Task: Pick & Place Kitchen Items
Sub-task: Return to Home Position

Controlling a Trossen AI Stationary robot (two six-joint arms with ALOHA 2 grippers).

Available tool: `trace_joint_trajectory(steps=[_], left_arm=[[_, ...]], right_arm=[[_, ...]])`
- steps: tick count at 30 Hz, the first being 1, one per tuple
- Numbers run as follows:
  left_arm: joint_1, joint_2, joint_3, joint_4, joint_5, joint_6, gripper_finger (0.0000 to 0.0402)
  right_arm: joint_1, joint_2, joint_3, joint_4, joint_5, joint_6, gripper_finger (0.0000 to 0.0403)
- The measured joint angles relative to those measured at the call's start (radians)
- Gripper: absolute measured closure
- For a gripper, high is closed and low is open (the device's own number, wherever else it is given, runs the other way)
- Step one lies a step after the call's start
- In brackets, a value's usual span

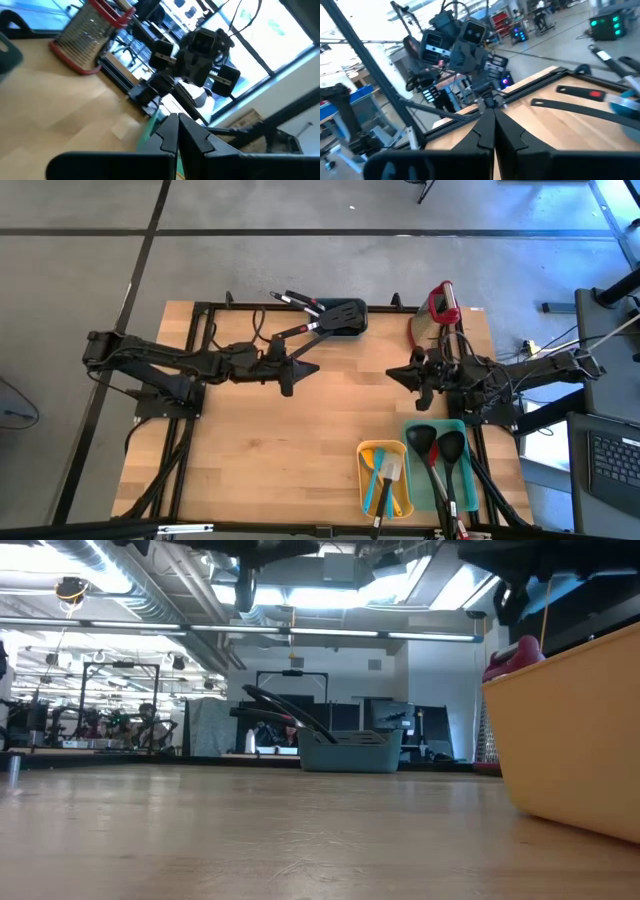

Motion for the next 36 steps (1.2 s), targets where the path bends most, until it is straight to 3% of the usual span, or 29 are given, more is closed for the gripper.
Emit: trace_joint_trajectory(steps=[17,25,33,36], left_arm=[[0.082,0.000,0.000,-0.022,-0.015,0.002,0.0397],[0.113,-0.001,0.000,-0.022,-0.009,0.077,0.0400],[0.126,-0.001,0.000,-0.024,0.009,0.083,0.0397],[0.128,-0.001,0.000,-0.027,0.010,0.153,0.0400]], right_arm=[[-0.056,-0.263,-0.230,-0.003,0.001,-0.024,0.0401],[-0.056,-0.360,-0.321,0.003,0.125,-0.004,0.0401],[-0.056,-0.427,-0.367,-0.007,0.129,-0.001,0.0401],[-0.056,-0.434,-0.367,-0.027,0.129,0.003,0.0401]])
